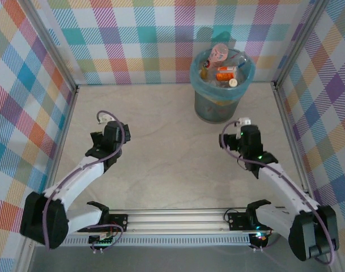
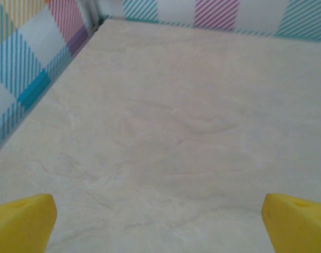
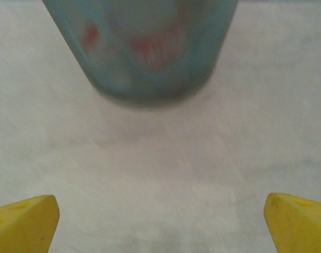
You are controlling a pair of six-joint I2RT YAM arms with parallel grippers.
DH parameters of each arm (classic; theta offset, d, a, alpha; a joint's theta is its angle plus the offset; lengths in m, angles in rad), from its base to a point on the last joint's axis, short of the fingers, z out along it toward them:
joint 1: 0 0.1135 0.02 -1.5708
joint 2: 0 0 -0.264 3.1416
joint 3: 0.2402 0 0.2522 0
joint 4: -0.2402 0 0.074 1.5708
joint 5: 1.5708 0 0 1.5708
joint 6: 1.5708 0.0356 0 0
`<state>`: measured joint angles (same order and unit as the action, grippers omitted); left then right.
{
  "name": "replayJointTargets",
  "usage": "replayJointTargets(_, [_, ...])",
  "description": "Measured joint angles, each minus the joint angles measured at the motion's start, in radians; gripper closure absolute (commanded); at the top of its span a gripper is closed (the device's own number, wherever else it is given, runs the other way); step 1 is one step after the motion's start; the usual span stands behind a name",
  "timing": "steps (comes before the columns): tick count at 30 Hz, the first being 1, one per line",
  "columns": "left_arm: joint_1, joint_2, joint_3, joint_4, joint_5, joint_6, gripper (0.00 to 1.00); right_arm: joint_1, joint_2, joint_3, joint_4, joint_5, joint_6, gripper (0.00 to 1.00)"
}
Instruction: Put the plastic bottles in the bin
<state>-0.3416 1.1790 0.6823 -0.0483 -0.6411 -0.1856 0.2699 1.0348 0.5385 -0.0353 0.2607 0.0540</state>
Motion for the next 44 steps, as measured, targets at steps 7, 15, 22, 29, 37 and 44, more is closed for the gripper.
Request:
replayJointTargets(7, [0.132,0.154,-0.13,0.296,0.074,0.09,0.0,-0.079,0.29,-0.185,0.463,-0.04,-0.098,0.0])
replayJointTargets(15, [0.232,0.262,-0.245,0.589,0.387,0.188,0.0,-0.284,0.444,-0.205,0.848,-0.272,-0.079,0.0])
replayJointTargets(22, [0.24,0.385,-0.28,0.789,0.439,0.204,0.0,-0.325,0.494,-0.201,0.924,-0.322,-0.02,0.0])
replayJointTargets(29, [0.246,0.386,-0.28,0.819,0.439,0.201,0.0,-0.315,0.494,-0.175,0.921,-0.314,-0.008,0.0])
replayJointTargets(37, [0.246,0.386,-0.28,0.819,0.443,0.201,0.0,-0.31,0.494,-0.175,0.906,-0.313,-0.009,0.0])
replayJointTargets(44, [0.246,0.386,-0.28,0.819,0.443,0.201,0.0,-0.309,0.494,-0.175,0.906,-0.31,-0.009,0.0])
